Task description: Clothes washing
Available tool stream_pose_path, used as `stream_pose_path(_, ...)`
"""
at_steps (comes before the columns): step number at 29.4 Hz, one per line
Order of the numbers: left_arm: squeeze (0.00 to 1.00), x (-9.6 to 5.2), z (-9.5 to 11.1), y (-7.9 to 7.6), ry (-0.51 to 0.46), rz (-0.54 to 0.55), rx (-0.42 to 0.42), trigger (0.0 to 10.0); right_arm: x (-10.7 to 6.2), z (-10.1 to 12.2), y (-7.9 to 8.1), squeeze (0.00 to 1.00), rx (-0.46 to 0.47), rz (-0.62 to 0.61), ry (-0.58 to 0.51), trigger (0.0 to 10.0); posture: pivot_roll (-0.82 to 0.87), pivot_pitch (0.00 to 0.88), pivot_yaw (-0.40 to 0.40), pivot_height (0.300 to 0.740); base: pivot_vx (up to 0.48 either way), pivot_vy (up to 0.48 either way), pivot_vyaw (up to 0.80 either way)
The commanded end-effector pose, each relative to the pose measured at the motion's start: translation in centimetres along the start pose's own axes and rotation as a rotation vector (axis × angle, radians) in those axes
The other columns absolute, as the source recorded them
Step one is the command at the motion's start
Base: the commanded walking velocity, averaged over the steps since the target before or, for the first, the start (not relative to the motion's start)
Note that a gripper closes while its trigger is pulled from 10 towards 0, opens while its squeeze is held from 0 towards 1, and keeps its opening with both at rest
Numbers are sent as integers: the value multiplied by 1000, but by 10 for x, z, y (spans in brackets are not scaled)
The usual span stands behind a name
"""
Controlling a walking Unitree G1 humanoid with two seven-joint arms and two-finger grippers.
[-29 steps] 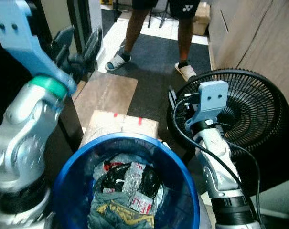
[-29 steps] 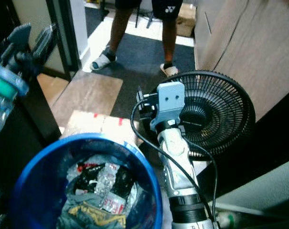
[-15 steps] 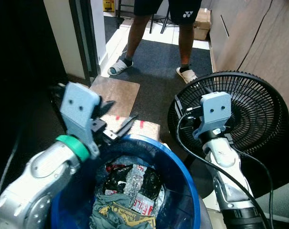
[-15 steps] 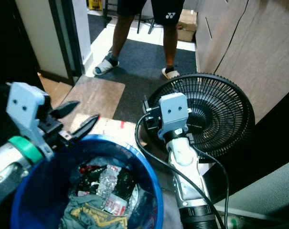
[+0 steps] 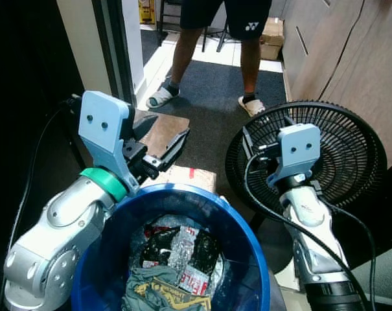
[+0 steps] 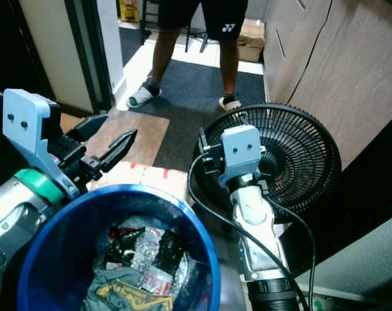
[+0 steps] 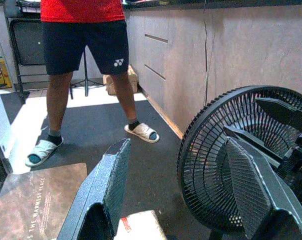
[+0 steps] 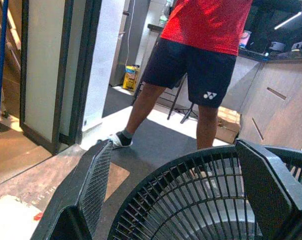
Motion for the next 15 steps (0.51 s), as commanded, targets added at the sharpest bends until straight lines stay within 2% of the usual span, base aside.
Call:
stream_pose_path(1,0,0,-2,-1,0,0,-11,10000,-1,-3,-2,0,1,-8,8,10000,136,30,-17,565,0,0,0)
stream_pose_path(15,0,2,-3,-1,-3,8,-23,10000,-2,-4,0,0,6,-4,11,10000,136,33,-14,595,0,0,0)
Point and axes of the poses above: a point about 5 cm out from each wrist's last joint towards the gripper, its own x axis pointing out of the wrist towards the gripper, its own z axis along the axis of the wrist's last joint, y = z × x, the point moved 4 cm from there along x, pointing out of the wrist towards the gripper, and after that the axes turned 9 degrees about -x, right-handed, at the moved point
